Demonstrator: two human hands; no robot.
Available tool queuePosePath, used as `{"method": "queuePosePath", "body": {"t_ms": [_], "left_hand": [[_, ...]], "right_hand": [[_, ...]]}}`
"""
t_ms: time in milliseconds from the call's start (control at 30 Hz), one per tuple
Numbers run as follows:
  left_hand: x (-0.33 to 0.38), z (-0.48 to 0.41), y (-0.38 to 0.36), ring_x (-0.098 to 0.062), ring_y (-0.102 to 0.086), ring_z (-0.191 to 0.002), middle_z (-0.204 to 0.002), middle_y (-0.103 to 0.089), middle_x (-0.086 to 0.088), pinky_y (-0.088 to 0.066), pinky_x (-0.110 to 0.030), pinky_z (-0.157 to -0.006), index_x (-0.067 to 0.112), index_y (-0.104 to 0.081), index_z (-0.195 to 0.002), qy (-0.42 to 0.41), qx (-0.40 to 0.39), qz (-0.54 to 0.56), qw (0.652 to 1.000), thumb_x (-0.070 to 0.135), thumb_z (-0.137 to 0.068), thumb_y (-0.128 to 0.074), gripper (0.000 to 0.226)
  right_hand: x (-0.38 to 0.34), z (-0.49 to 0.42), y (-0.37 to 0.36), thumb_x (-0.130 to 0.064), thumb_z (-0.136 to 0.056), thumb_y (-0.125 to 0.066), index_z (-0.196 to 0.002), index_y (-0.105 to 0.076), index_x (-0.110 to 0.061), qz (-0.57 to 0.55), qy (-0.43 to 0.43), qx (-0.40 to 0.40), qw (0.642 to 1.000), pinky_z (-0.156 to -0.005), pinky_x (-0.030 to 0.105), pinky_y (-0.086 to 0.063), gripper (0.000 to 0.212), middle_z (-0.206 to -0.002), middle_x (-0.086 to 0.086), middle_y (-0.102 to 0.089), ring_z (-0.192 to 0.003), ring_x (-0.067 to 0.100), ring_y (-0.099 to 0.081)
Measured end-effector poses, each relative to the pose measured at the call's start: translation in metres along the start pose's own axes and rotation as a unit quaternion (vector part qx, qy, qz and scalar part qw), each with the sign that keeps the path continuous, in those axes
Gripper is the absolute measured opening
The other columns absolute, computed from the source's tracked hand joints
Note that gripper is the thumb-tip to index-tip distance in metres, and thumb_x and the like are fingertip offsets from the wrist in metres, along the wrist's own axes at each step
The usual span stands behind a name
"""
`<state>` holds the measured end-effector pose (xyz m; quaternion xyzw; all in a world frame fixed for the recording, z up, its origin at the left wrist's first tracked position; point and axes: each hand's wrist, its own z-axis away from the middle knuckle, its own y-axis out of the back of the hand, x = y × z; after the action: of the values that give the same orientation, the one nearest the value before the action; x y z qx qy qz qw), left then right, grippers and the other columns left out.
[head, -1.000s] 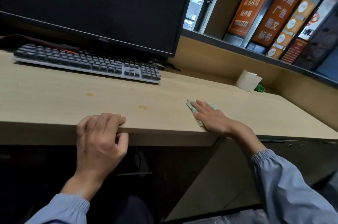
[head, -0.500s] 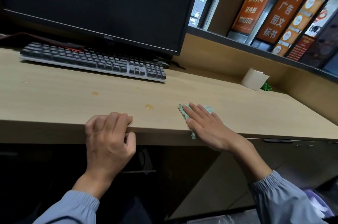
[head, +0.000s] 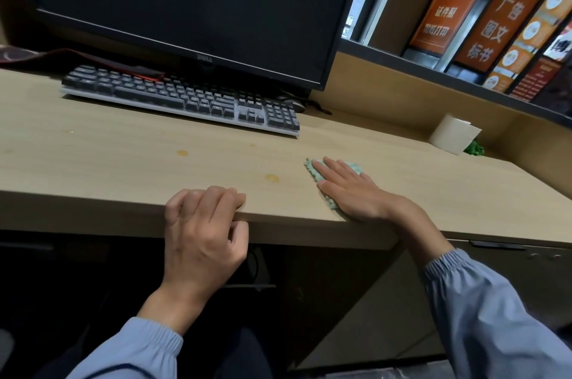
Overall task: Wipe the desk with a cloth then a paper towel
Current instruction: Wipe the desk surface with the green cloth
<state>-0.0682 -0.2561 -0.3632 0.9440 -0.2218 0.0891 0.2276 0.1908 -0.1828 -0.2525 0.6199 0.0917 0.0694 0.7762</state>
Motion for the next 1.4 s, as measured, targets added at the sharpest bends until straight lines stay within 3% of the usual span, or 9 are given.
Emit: {"method": "queuePosePath", "body": {"t_ms": [433,767,933,1267,1400], "left_hand": [[-0.002,0.001,0.001,-0.021,-0.059,-0.094,-0.097,-0.071,0.001,-0.035,-0.036,-0.097,0.012,-0.075,-0.100,-0.014,-0.010,0.020,1.000,0.007,-0.081,-0.057,0.026],[-0.011,0.002,-0.016,-0.020,-0.060,-0.097,-0.096,-0.075,-0.001,-0.036,-0.037,-0.090,0.015,-0.075,-0.096,-0.065,0.048,0.002,0.997,0.011,-0.086,-0.051,0.026],[-0.013,0.001,-0.026,-0.019,-0.060,-0.098,-0.093,-0.076,0.001,-0.036,-0.036,-0.087,0.022,-0.061,-0.103,-0.078,0.086,0.000,0.993,0.015,-0.080,-0.054,0.024],[-0.014,-0.001,-0.031,-0.019,-0.059,-0.099,-0.091,-0.077,0.002,-0.036,-0.036,-0.085,0.022,-0.061,-0.103,-0.080,0.101,-0.006,0.992,0.021,-0.086,-0.044,0.024],[-0.013,-0.001,-0.029,-0.019,-0.060,-0.101,-0.093,-0.077,0.002,-0.037,-0.037,-0.086,0.023,-0.060,-0.103,-0.074,0.097,-0.002,0.993,0.021,-0.085,-0.045,0.024]], "right_hand": [[0.024,-0.108,0.033,-0.049,-0.109,-0.014,-0.162,0.001,-0.040,-0.006,-0.031,-0.018,0.999,-0.125,0.051,0.002,0.056,-0.171,-0.010,0.009,-0.157,0.015,0.010],[0.036,-0.182,0.050,-0.043,-0.111,-0.018,-0.164,-0.005,-0.029,-0.019,-0.048,0.000,0.999,-0.125,0.053,-0.001,0.056,-0.172,0.000,0.002,-0.158,0.021,0.004],[0.042,-0.214,0.052,-0.038,-0.112,-0.018,-0.164,-0.007,-0.023,-0.016,-0.046,0.006,0.999,-0.125,0.041,0.000,0.056,-0.172,0.005,0.000,-0.158,0.025,0.004],[0.047,-0.226,0.054,-0.043,-0.110,-0.020,-0.163,-0.009,-0.034,-0.047,-0.059,0.011,0.997,-0.126,0.049,0.002,0.056,-0.172,-0.003,0.002,-0.158,0.022,0.007],[0.045,-0.219,0.051,-0.044,-0.109,-0.018,-0.164,-0.009,-0.030,-0.034,-0.059,0.011,0.998,-0.125,0.057,-0.003,0.057,-0.172,0.000,0.002,-0.158,0.027,0.006]]}}
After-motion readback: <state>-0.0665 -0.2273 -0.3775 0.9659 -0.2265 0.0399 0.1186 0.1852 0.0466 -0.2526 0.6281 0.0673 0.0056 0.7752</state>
